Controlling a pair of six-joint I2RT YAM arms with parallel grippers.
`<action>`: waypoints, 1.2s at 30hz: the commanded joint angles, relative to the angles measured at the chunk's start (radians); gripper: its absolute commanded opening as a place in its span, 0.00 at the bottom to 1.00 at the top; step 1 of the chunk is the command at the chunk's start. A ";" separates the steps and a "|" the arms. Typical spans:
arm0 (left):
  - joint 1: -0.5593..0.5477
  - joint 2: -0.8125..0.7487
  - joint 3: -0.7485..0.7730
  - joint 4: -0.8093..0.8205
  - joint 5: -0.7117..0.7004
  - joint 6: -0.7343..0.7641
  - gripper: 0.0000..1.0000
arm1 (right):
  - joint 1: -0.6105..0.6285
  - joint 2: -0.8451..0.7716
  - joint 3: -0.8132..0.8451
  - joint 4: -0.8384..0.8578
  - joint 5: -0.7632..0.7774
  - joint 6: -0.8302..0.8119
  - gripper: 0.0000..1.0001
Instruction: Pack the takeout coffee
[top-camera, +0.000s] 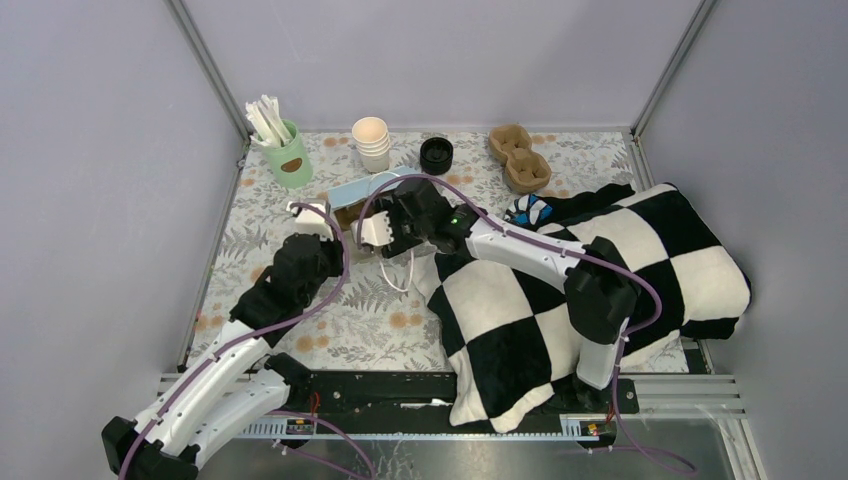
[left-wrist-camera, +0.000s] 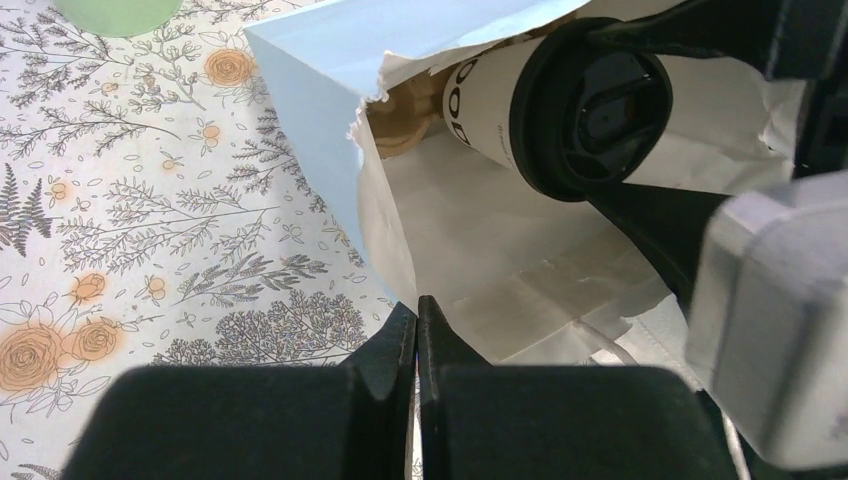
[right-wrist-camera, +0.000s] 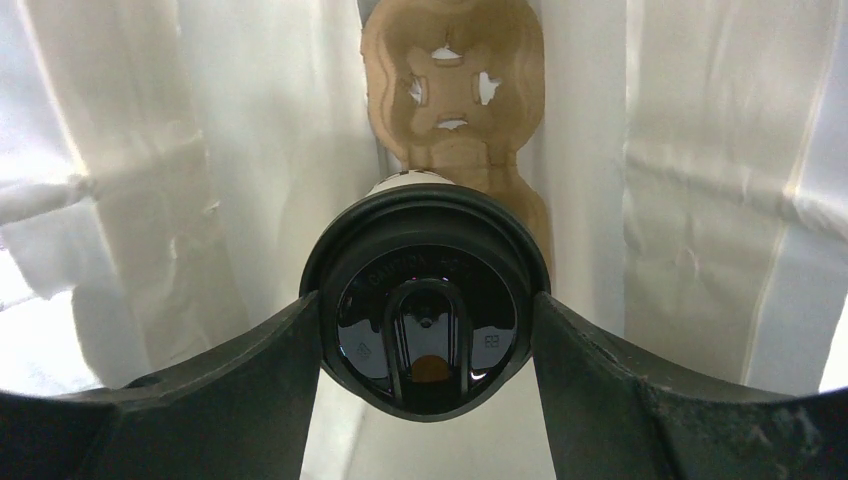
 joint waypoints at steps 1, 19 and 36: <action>-0.005 -0.009 -0.002 0.058 0.001 0.005 0.00 | -0.018 0.035 0.074 0.064 -0.003 -0.054 0.44; -0.027 -0.003 0.003 0.045 -0.002 0.010 0.00 | -0.032 0.071 0.073 0.138 0.129 -0.151 0.43; -0.028 0.009 0.008 0.042 -0.002 0.005 0.00 | -0.060 0.158 0.123 0.195 -0.015 -0.091 0.43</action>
